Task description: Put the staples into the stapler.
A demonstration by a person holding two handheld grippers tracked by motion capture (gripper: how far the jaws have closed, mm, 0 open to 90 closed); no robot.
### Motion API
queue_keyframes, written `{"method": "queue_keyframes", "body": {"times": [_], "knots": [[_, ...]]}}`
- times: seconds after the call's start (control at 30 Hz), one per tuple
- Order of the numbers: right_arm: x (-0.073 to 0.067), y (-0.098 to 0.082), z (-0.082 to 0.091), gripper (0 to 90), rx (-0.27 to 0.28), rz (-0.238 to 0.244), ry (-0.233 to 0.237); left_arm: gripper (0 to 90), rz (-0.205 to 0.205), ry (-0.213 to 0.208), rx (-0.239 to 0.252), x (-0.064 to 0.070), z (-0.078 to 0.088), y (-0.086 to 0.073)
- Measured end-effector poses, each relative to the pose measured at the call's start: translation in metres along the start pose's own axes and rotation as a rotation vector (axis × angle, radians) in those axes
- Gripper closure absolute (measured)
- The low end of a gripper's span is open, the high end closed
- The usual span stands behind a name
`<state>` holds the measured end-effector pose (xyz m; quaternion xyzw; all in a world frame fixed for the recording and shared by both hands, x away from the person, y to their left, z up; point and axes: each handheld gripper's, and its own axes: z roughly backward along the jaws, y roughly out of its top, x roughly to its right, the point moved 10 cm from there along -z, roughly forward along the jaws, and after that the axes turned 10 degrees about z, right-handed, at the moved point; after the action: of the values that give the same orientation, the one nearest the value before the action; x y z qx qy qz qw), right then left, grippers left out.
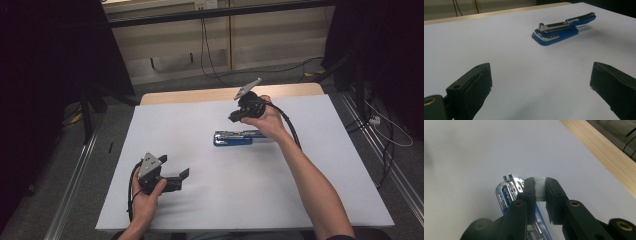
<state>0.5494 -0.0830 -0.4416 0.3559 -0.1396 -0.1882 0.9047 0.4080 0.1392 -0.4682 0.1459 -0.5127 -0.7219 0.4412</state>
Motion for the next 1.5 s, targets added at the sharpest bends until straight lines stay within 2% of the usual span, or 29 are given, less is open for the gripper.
{"method": "queue_keyframes", "body": {"times": [0.33,0.47,0.53,0.77,0.9,1.13,1.3,1.5], "knots": [[-0.002,0.005,-0.01,79.4,-0.02,0.056,0.025,4.9,-0.011,-0.014,-0.015,0.002,-0.001,-0.002],[-0.008,0.007,-0.016,79.4,-0.023,0.079,0.067,4.9,-0.01,-0.008,-0.015,0.001,-0.001,-0.002],[-0.009,0.009,-0.019,79.4,-0.02,0.09,0.071,4.9,-0.007,-0.01,-0.011,0.001,-0.001,-0.001],[-0.01,0.006,-0.029,79.4,-0.038,0.082,0.085,4.9,-0.007,-0.011,-0.01,0.001,0.0,-0.001],[-0.011,0.002,-0.033,79.4,-0.051,0.07,0.11,4.7,-0.004,0.002,-0.006,-0.001,0.0,0.0],[-0.014,0.001,-0.037,79.4,-0.06,0.07,0.138,4.6,-0.006,-0.004,-0.009,0.0,0.0,-0.001],[-0.018,0.0,-0.039,79.4,-0.087,0.104,0.157,4.6,-0.003,0.005,-0.005,-0.001,0.0,0.0],[-0.022,0.002,-0.041,79.4,-0.081,0.133,0.174,4.6,-0.004,0.001,-0.007,0.0,0.0,-0.001]]}}
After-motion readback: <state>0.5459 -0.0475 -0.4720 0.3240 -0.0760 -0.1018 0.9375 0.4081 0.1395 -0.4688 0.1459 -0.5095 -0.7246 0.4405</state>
